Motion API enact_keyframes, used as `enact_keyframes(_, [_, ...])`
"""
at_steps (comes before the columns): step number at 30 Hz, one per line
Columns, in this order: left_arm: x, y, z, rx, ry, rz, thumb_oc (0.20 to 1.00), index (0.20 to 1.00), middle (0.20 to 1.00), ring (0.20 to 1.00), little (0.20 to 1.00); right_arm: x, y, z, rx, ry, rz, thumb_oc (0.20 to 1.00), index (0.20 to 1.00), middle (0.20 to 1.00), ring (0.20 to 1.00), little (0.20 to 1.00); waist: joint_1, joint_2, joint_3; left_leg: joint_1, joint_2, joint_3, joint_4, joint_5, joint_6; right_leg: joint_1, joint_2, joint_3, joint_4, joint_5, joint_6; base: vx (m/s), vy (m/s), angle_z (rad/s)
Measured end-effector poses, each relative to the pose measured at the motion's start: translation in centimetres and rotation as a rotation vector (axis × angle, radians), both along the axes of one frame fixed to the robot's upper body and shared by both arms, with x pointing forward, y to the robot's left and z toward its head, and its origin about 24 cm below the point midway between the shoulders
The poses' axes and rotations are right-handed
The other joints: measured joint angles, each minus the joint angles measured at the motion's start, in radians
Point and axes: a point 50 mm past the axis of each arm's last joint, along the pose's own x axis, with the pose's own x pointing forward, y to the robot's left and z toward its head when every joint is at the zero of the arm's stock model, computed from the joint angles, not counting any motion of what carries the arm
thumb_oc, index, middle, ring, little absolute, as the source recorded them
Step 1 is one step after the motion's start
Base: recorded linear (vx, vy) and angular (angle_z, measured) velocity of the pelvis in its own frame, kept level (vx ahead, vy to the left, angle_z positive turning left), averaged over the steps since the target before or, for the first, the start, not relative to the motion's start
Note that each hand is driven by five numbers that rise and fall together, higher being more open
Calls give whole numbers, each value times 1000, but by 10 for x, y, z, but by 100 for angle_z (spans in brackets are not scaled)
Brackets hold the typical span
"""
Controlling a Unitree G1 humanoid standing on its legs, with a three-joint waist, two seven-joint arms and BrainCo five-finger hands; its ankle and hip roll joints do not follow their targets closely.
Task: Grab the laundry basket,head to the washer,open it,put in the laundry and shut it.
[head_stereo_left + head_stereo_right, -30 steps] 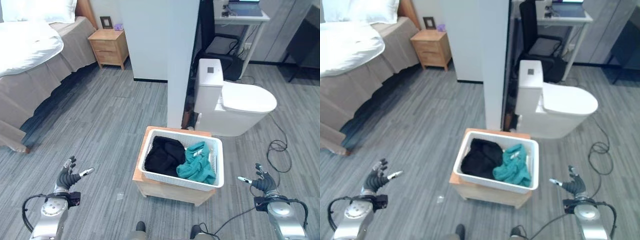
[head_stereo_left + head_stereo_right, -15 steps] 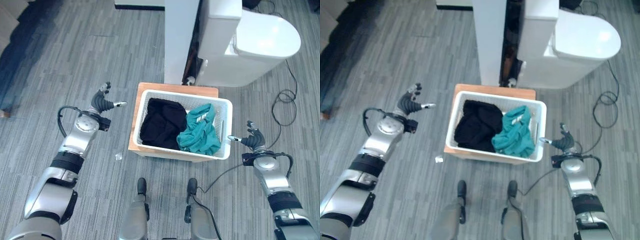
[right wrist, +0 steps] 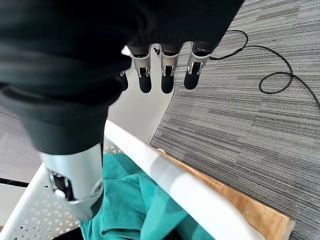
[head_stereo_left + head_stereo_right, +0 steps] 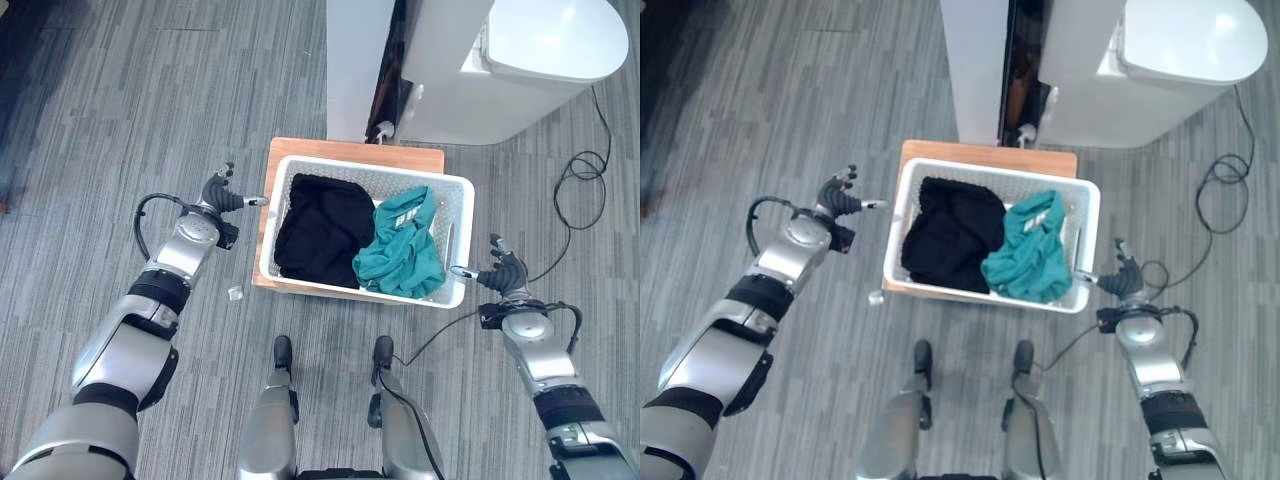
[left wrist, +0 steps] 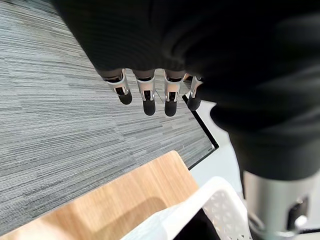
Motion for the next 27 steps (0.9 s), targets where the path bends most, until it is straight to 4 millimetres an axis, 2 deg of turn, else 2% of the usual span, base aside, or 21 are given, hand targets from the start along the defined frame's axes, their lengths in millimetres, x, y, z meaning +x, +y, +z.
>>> enact_keyframes(4, [1, -10, -7, 10, 23, -15, 1000, 1000, 1000, 1000, 1000, 3, 2, 3, -1, -9, -1, 1000, 1000, 1000, 1000, 1000, 0, 3, 3, -14, 0, -2, 5, 0, 0, -10, 0, -4, 0, 1, -1, -25, -4, 1])
enact_keyframes(8, [4, -15, -7, 13, 39, -13, 1000, 1000, 1000, 1000, 1000, 8, 3, 10, 0, -43, -5, 1000, 1000, 1000, 1000, 1000, -2, -8, 31, -21, 0, -1, 8, 1, -2, -19, 0, -2, 7, 1, -2, -33, 0, -1])
enact_keyframes(10, [7, -18, -10, 68, 61, -11, 1000, 1000, 1000, 1000, 1000, 11, 4, 14, -1, -57, -4, 1000, 1000, 1000, 1000, 1000, -4, -14, 43, -31, 0, -2, 12, 1, -2, -27, -1, -3, 9, 1, -2, -50, 1, 1])
enact_keyframes(17, [10, -18, -15, 75, 108, 26, 1000, 1000, 1000, 1000, 1000, 23, 10, 27, 2, -97, -7, 1000, 1000, 1000, 1000, 1000, -25, -24, 54, -52, 0, 2, 13, 4, 0, -58, -3, 2, 24, 2, -2, -9, 1, -1])
enact_keyframes(22, [18, -31, 5, 111, 79, 14, 1000, 1000, 1000, 1000, 1000, 37, 17, 34, -3, -104, 11, 1000, 1000, 1000, 1000, 1000, -26, -26, 55, -86, 0, 2, 15, 10, 0, -95, -3, 4, 31, 3, -4, 0, 0, 0])
enact_keyframes(27, [21, -36, 14, 183, 66, 17, 1000, 1000, 1000, 1000, 1000, 50, 36, 42, -45, -106, 83, 1000, 1000, 1000, 1000, 1000, -26, -26, 56, -104, 2, 5, 15, 12, -1, -120, -2, 8, 34, 9, -11, -9, 8, -3])
